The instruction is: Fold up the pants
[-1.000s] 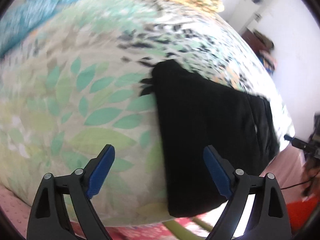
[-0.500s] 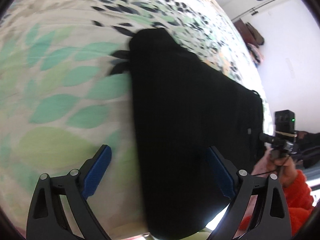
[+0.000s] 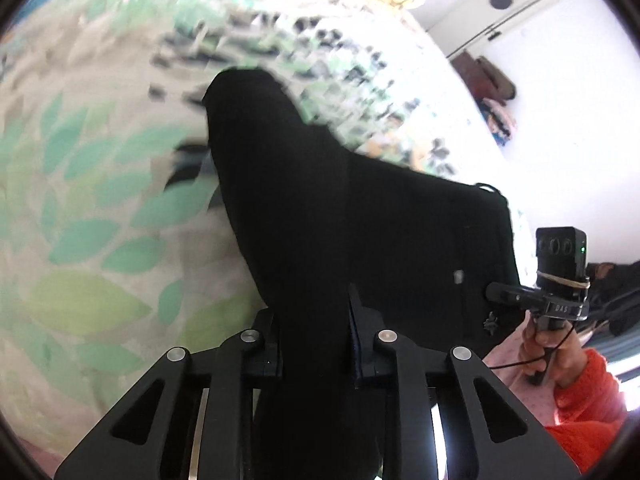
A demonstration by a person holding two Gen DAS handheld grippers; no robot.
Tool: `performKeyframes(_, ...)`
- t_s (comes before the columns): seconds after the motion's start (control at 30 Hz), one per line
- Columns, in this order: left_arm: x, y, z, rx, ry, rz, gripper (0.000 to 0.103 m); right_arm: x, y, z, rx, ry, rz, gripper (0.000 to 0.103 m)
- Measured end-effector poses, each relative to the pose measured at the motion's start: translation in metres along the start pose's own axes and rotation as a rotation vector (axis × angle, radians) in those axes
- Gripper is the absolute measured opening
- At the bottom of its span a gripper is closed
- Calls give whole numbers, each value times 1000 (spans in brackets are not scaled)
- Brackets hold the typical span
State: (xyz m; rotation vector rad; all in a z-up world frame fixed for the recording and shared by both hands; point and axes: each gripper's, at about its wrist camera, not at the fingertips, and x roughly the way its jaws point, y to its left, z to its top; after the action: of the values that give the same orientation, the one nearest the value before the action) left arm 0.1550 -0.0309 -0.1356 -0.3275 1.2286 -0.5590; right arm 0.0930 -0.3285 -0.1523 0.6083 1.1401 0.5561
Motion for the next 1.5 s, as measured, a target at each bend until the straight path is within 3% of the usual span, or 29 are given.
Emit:
performKeyframes(0.17, -17, -19, 47, 63, -72, 16, 22, -9, 25, 57, -98, -51, -31, 41)
performKeyframes(0.3, -16, -23, 109, 75, -156, 56, 22, -6, 17, 118, -111, -111, -71, 41)
performKeyframes(0.4, 4, -27, 143, 136, -192, 175, 27, 4, -6, 151, -49, -122, -121, 42)
performKeyframes(0.47, 21, -21, 148, 135, -188, 276, 45, 21, -24, 163, 13, -103, -208, 49)
performKeyframes(0.53, 36, -8, 139, 115, -182, 398, 50, 31, -40, 160, 79, -87, -316, 50)
performKeyframes(0.6, 35, 4, 119, 90, -178, 424, 59, 21, -47, 140, 129, -125, -343, 52)
performKeyframes(0.63, 31, 7, 108, 81, -180, 426, 71, 14, -46, 130, 135, -148, -343, 59)
performKeyframes(0.67, 25, 9, 93, 80, -188, 442, 76, 6, -40, 119, 127, -172, -363, 64)
performKeyframes(0.73, 15, 5, 72, 91, -206, 468, 85, -8, -16, 93, 86, -216, -436, 91)
performKeyframes(0.8, 9, -6, 58, 103, -223, 482, 89, -18, 14, 68, 47, -277, -482, 103)
performKeyframes(0.93, -3, -43, 36, 175, -284, 538, 97, -20, 62, 34, -28, -350, -645, 103)
performKeyframes(1.03, -18, -58, 28, 156, -321, 540, 98, -13, 94, 21, -78, -376, -775, 103)
performKeyframes(1.4, -47, -73, 5, 135, -372, 577, 102, -14, 136, 3, -189, -413, -835, 103)
performKeyframes(1.5, -50, -74, -1, 145, -366, 583, 102, -13, 142, -3, -203, -413, -891, 103)
